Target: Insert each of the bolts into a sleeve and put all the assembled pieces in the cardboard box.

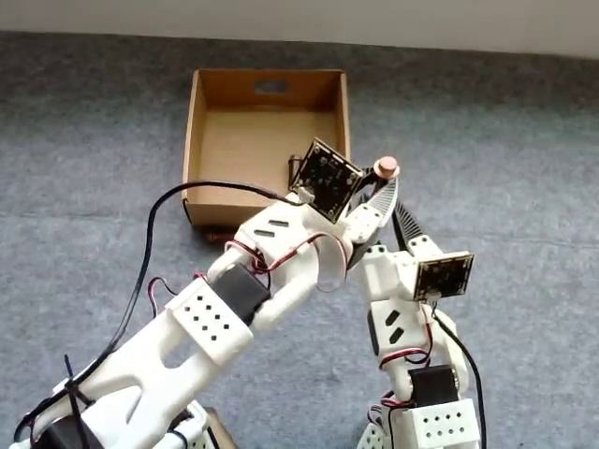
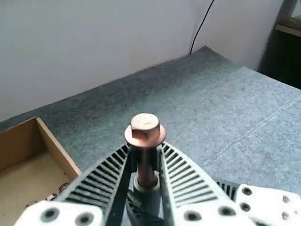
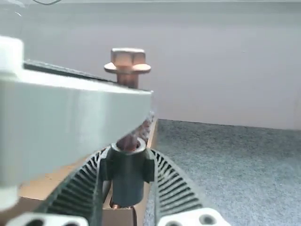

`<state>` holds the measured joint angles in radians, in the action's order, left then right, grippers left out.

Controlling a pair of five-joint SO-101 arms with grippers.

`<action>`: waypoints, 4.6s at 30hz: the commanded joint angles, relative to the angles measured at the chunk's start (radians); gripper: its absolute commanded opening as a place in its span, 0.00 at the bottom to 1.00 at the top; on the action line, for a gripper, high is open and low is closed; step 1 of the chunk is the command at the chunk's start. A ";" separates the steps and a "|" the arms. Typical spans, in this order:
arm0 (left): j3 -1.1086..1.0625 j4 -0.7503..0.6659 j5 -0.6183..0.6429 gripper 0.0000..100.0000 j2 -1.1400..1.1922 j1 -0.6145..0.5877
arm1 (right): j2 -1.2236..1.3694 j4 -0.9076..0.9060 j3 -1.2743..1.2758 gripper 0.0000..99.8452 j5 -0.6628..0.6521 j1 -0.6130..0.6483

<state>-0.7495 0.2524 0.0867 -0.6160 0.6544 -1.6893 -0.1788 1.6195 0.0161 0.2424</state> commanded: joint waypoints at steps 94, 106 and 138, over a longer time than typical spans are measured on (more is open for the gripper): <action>-0.613 0.400 -0.074 0.01 -0.450 -0.710 | 1.185 -0.117 -1.032 0.01 0.109 0.119; -0.622 0.385 -0.074 0.01 -0.450 -0.710 | 1.655 -0.113 -1.368 0.01 0.175 0.197; -0.624 0.385 -0.074 0.01 -0.450 -0.708 | 2.247 -0.225 -1.741 0.01 0.261 0.266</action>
<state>-1.3786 0.6559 0.0161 -1.0625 -0.0529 0.5478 -0.3966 -0.0468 0.2647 0.5033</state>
